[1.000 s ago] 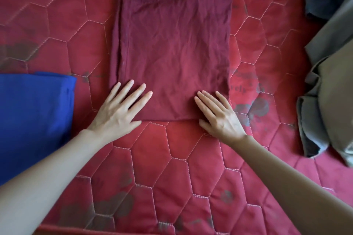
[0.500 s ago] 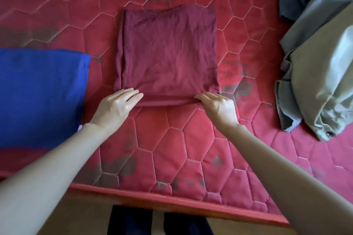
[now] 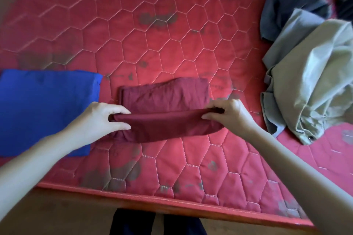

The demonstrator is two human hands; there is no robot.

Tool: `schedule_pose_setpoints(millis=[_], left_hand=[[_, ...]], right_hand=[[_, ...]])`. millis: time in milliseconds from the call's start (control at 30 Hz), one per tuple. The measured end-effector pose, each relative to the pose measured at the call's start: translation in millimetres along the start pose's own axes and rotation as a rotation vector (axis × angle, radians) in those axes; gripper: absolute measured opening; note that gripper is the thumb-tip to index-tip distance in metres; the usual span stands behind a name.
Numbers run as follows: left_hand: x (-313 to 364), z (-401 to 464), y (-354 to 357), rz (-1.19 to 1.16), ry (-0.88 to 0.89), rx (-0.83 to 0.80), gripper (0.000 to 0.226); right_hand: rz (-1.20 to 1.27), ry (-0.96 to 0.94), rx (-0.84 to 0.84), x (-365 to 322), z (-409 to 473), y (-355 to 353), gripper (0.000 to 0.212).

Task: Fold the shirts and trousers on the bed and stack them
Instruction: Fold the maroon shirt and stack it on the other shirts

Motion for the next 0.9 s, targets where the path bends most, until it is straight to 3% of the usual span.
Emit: schedule_pose_setpoints(millis=[167,333,500,667,767,900], left_hand=[[18.4,47.3,-15.9,0.008,0.022,0.069,0.015],[3.5,102.1,-19.4,0.122,-0.066,0.164,0.012],[-13.1,126.4,-18.3,0.304,-0.129,0.282,0.025],[16.4,109.6,1.3,0.484,0.059,0.492,0.041],[40.3,90.6,45.0,0.523,0.179,0.465,0.046],[43.4,81.2,103.4,0.615,0.19,0.342,0.05]], right_hand=[[-0.05,0.117,0.0,24.3,69.3,10.4,0.019],[-0.136,0.18,0.033,41.7,134.0,19.9,0.022],[-0.182,0.182,0.034,47.5,167.7,29.8,0.013],[-0.242,0.047,0.32,27.7,154.1,36.7,0.021],[-0.256,-0.079,0.448,3.8,126.8,60.5,0.022],[-0.28,-0.144,0.399,-11.1,94.2,119.7,0.033]])
Point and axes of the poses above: each hand's wrist, its own z-axis towards the middle knuckle, its own y-axis out of the palm, x = y × z, the point moved 5 cm from there along z, towards the middle knuckle, and after that the axes turned 4 degrees about -x, right-handed, at the moved point
